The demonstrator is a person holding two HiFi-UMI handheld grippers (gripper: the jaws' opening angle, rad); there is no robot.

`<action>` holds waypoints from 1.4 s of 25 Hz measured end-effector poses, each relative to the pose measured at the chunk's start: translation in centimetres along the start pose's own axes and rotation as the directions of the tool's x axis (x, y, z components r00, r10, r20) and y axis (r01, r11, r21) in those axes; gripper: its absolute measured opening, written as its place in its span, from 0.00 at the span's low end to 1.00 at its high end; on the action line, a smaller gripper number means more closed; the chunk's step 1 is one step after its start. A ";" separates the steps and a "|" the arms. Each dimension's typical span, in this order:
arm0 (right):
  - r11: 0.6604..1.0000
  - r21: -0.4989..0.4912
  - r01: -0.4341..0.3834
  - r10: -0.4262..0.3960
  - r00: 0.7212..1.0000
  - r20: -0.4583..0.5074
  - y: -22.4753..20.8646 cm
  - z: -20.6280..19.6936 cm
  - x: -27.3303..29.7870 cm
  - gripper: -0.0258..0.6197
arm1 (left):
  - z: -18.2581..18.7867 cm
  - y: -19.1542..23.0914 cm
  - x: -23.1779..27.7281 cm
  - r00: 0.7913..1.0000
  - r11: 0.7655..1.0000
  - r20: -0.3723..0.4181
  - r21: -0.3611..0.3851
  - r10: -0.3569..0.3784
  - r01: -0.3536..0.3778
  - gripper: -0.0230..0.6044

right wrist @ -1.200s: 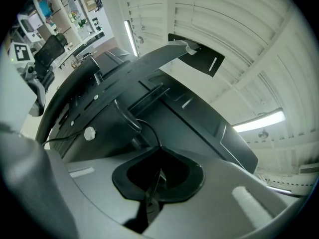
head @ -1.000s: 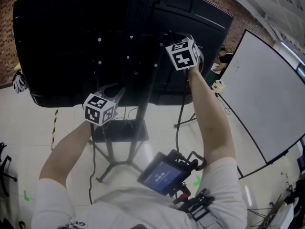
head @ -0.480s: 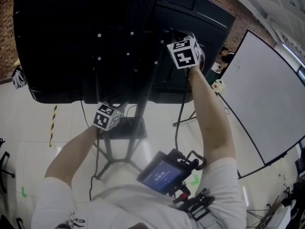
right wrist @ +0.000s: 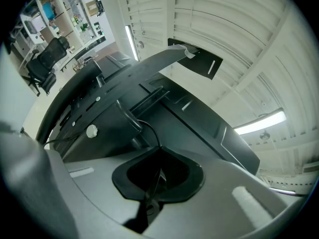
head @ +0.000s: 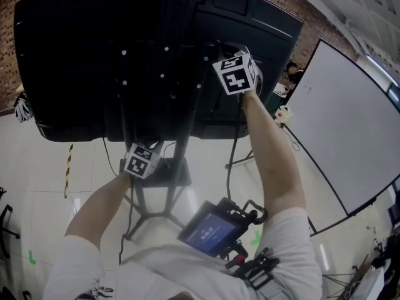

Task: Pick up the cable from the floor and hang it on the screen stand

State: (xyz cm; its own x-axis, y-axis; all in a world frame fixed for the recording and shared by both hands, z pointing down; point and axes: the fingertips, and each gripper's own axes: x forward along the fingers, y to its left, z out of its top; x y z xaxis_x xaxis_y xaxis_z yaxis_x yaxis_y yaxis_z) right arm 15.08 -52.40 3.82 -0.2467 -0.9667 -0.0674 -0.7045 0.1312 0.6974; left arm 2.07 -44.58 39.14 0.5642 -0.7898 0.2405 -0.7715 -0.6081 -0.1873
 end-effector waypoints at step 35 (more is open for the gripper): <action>0.999 -0.032 0.019 -0.020 0.999 -0.029 0.5 -1.1 -0.6 0.07 | 21.4 20.4 -19.3 0.941 0.964 0.246 -0.192 0.231 -0.186 0.05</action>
State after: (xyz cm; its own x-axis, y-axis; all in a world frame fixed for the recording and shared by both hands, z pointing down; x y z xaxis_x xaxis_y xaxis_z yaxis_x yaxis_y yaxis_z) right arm 15.59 -52.00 5.02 -0.2134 -0.9751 -0.0602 -0.6875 0.1061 0.7184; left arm -18.26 -43.45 10.27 0.4253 -0.9036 -0.0514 -0.9049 -0.4235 -0.0428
